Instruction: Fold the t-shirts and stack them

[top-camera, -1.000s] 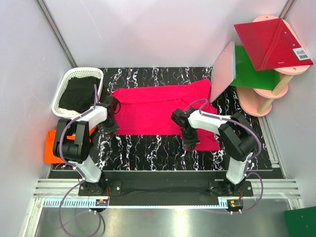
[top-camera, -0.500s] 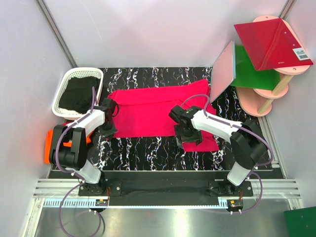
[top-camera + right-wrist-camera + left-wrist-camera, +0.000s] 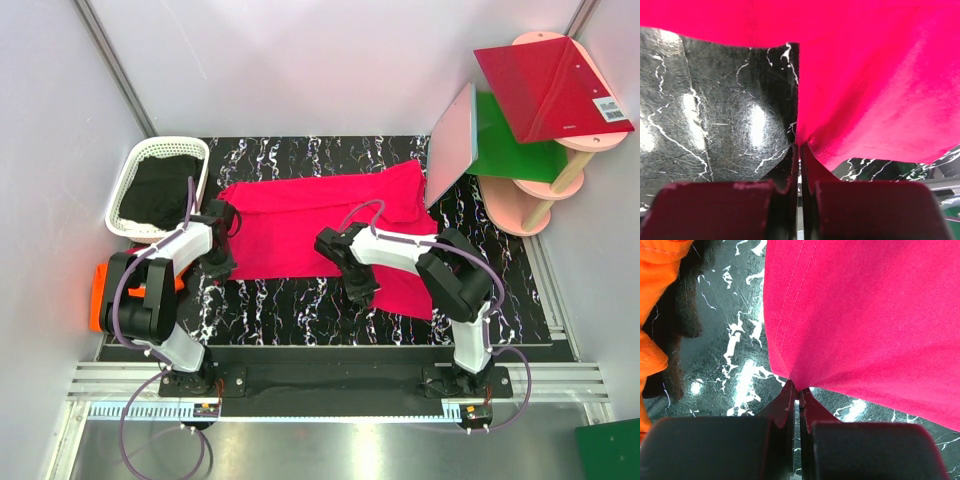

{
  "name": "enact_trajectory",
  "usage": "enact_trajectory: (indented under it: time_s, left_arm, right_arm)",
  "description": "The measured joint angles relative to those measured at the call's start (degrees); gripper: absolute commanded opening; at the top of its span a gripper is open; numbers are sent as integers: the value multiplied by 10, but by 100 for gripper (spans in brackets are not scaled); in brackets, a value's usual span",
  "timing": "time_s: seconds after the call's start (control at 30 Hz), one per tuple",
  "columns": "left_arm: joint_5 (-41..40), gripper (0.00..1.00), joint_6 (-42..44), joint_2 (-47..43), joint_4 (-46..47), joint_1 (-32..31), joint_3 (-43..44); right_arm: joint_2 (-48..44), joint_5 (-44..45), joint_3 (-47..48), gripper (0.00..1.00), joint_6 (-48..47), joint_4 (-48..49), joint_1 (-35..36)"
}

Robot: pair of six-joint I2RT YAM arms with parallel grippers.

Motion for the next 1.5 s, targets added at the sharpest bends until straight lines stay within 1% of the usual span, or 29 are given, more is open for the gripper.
enact_trajectory:
  time_s: [0.23,0.47,0.6,0.77,0.9,0.97,1.1,1.27,1.33,1.4,1.47,1.5]
  left_arm:
    - [-1,0,7,-15,-8,0,0]
    - [-9,0,12,-67,-45,0,10]
    - [-17,0,14,-88,-74,0,46]
    - [-28,0,13,-95,-87,0,101]
    - [-42,0,13,-64,-92,0,144]
    - [-46,0,13,-32,-93,0,162]
    - [-52,0,13,36,-96,0,190]
    - [-58,1,15,94,-101,2,236]
    - [-59,3,16,111,-102,3,256]
    - [-60,9,16,124,-103,4,275]
    - [-62,20,20,135,-104,4,292]
    - [-62,32,23,141,-104,4,302]
  right_arm:
    - [1,37,2,0,11,-13,10]
    - [-15,98,3,0,18,-56,10]
    - [-26,150,34,0,18,-94,10]
    - [-18,216,94,0,7,-114,10]
    - [16,268,147,0,-12,-118,10]
    - [36,288,166,0,-22,-117,10]
    - [70,319,187,0,-40,-117,6]
    - [83,342,200,0,-58,-117,-12]
    - [84,346,208,0,-64,-117,-20]
    - [86,355,220,0,-71,-116,-28]
    - [91,360,232,0,-77,-116,-35]
    - [93,361,238,0,-80,-115,-37]
